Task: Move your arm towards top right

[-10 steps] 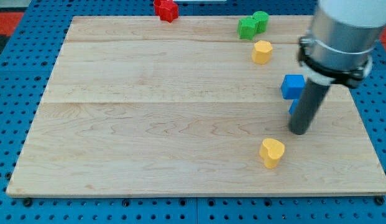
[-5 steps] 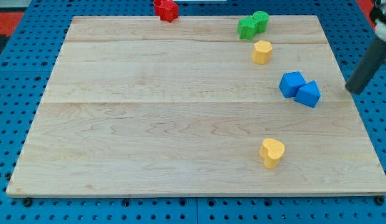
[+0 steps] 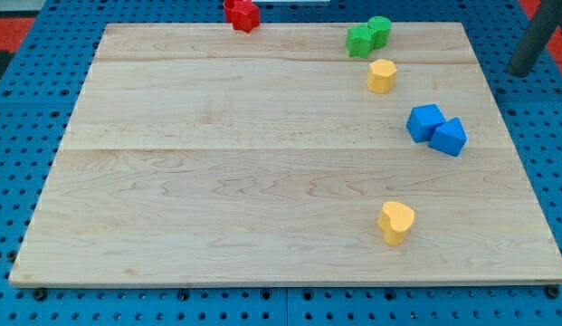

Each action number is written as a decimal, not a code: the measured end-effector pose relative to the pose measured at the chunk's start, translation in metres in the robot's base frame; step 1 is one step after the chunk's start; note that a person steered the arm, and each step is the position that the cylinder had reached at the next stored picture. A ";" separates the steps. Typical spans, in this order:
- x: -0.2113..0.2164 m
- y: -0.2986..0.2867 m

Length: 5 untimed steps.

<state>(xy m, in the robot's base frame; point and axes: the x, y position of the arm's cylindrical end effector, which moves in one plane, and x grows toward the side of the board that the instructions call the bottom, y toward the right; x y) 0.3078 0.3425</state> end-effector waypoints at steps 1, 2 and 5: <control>0.000 0.000; 0.003 -0.014; 0.011 -0.238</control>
